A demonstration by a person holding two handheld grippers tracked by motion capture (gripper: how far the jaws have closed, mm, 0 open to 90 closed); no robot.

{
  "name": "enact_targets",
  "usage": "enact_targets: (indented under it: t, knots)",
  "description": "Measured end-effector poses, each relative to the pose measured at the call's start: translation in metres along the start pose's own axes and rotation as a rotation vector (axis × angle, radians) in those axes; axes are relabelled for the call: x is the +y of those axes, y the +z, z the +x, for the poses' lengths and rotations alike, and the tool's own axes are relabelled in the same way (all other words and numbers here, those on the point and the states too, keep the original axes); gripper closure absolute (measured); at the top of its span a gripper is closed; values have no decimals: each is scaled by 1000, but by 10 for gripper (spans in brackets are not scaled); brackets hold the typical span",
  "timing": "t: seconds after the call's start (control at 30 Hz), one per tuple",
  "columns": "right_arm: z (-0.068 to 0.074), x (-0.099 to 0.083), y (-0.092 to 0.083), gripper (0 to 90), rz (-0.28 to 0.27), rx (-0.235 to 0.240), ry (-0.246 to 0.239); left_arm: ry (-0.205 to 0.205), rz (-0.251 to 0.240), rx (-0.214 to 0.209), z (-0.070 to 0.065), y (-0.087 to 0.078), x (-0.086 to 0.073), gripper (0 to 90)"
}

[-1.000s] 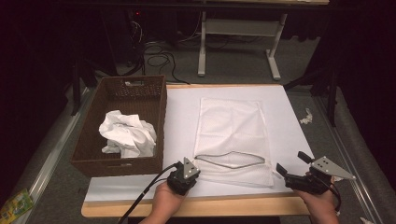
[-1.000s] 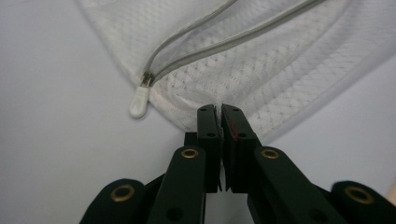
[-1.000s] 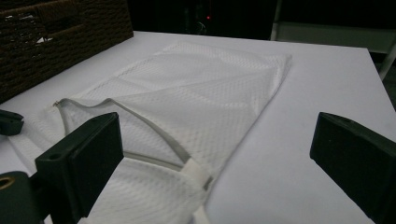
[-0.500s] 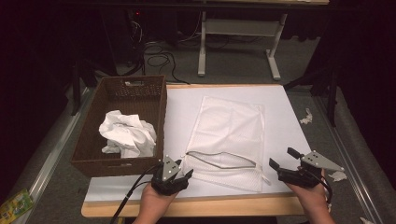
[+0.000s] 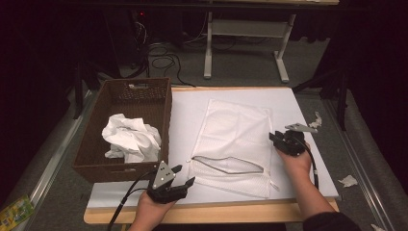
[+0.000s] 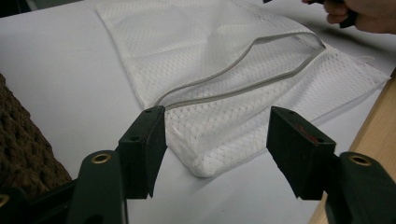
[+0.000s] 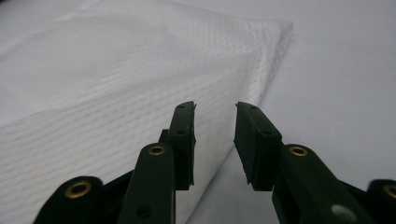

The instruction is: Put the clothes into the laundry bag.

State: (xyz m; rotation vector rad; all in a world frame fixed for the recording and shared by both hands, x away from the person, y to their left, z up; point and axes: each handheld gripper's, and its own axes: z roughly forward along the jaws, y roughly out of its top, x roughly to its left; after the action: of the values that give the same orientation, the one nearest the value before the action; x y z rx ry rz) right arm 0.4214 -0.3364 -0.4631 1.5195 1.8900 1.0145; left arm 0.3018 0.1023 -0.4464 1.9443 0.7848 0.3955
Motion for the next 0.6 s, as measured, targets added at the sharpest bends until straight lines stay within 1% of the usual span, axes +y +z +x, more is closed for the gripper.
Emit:
enact_targets:
  t: [0.03,0.07,0.1,0.13,0.17,0.2,0.23,0.27,0.33,0.37,0.4,0.43,0.53,0.6]
  knots:
    - [-2,2,6,694,16,-16,9,-1,-4,2,1,0,0,380]
    - [-5,5,16,686,37,-39,16,-3,-7,0,1,0,1,381]
    - [-8,7,21,663,51,-51,25,-6,-11,-3,1,0,1,381]
    - [-11,11,29,612,67,-52,45,-4,-13,-5,1,0,1,382]
    - [-13,12,33,602,61,-56,53,-2,-12,-9,1,0,1,382]
    - [-14,13,37,591,58,-67,52,1,-11,-10,0,1,1,382]
    - [-15,14,41,571,74,-88,48,4,-8,-12,0,2,1,382]
    - [-17,15,47,571,104,-89,45,4,-4,-16,0,2,1,382]
    - [-16,17,50,643,97,-104,42,8,1,-21,-2,4,0,382]
    - [-16,18,51,747,107,-110,21,13,2,-23,-2,4,0,382]
    - [-15,19,52,847,110,-94,3,16,4,-26,-3,5,0,382]
    - [-15,21,52,894,123,-83,0,21,7,-24,-4,5,0,382]
    - [-13,24,50,900,153,-84,-27,23,17,-32,-5,7,0,384]
    - [-15,22,45,900,147,-89,-25,25,21,-32,-6,8,0,388]
